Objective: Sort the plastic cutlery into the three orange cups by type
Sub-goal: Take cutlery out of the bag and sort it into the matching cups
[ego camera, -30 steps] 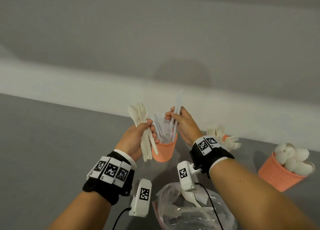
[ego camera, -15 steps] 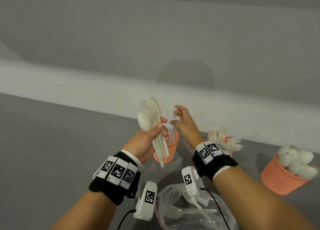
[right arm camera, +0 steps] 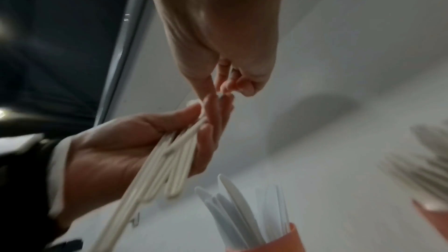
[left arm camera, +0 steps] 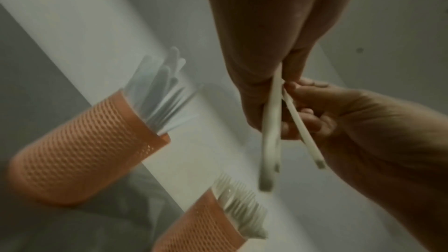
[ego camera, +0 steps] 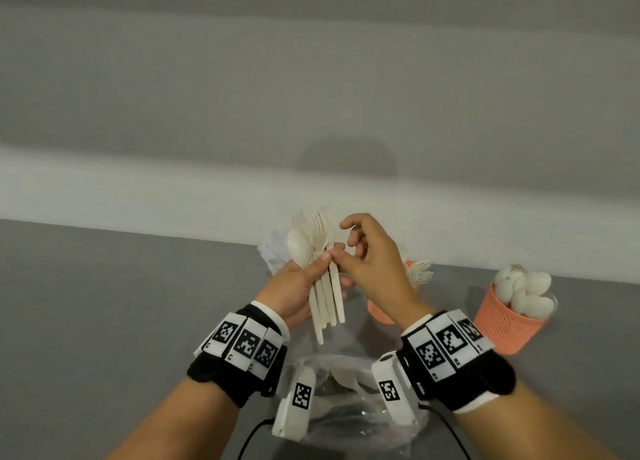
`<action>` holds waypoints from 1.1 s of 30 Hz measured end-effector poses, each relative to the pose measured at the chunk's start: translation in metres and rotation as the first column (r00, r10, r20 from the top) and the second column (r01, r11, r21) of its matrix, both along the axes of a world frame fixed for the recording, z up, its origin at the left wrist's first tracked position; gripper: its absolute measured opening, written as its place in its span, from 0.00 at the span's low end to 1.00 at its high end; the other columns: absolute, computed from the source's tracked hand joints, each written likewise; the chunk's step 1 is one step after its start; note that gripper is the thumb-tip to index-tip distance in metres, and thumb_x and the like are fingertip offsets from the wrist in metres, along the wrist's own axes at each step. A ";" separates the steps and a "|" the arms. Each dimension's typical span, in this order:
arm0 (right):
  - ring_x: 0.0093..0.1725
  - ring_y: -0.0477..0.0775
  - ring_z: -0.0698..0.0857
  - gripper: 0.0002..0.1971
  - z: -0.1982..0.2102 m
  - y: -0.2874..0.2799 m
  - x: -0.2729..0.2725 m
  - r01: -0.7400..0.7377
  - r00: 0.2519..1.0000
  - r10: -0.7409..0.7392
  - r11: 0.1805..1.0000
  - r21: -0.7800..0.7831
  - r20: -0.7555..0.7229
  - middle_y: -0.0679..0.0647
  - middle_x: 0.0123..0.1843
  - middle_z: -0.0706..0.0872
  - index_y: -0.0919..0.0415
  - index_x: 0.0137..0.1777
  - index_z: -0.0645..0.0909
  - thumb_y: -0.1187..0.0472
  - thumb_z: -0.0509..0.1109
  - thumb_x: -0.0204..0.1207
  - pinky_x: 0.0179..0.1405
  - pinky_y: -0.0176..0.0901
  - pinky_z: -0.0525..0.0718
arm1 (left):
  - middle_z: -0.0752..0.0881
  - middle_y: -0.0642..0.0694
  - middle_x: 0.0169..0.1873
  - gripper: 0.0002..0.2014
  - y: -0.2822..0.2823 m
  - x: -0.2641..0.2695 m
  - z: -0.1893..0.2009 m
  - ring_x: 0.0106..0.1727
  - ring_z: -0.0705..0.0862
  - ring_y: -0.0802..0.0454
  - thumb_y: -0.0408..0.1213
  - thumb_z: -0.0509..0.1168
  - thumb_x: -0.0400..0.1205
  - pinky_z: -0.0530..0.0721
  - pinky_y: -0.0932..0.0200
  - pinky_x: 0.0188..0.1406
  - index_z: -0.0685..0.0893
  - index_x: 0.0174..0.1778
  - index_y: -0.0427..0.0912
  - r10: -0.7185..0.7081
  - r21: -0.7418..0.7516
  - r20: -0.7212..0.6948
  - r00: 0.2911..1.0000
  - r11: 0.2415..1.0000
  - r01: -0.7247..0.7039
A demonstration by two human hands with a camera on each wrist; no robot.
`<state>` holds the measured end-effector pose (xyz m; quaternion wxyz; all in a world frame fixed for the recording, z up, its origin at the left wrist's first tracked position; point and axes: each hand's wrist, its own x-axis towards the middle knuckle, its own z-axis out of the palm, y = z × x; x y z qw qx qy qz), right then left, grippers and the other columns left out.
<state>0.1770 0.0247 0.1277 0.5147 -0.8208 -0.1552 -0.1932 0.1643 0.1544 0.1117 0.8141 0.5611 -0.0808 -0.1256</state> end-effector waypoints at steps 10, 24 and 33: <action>0.44 0.50 0.73 0.04 -0.007 -0.040 -0.021 -0.049 0.993 0.000 0.905 -0.422 -0.116 0.53 0.44 0.73 0.59 0.41 0.78 0.59 0.70 0.73 0.36 0.28 0.68 | 0.87 0.44 0.26 0.19 -0.056 -0.008 0.007 0.28 0.88 0.53 0.44 0.50 0.86 0.86 0.60 0.26 0.80 0.42 0.35 -0.072 -0.056 -0.160 0.985 0.996 0.064; 0.54 0.64 0.84 0.12 -0.008 -0.071 -0.025 0.017 0.965 -0.185 0.750 -0.661 -0.184 0.62 0.55 0.84 0.68 0.56 0.76 0.61 0.57 0.80 0.41 0.47 0.75 | 0.88 0.47 0.32 0.15 -0.104 -0.011 -0.010 0.36 0.87 0.55 0.44 0.52 0.87 0.87 0.52 0.40 0.82 0.50 0.41 0.026 0.210 -0.073 0.997 0.978 -0.010; 0.46 0.59 0.80 0.07 0.017 -0.104 0.019 -0.085 0.919 -0.037 0.953 -0.291 -0.393 0.61 0.46 0.80 0.64 0.47 0.70 0.63 0.52 0.82 0.47 0.54 0.78 | 0.69 0.47 0.26 0.10 -0.084 0.010 -0.013 0.17 0.69 0.59 0.31 0.54 0.86 0.73 0.64 0.19 0.80 0.46 0.37 0.084 0.169 -0.158 0.984 0.984 -0.057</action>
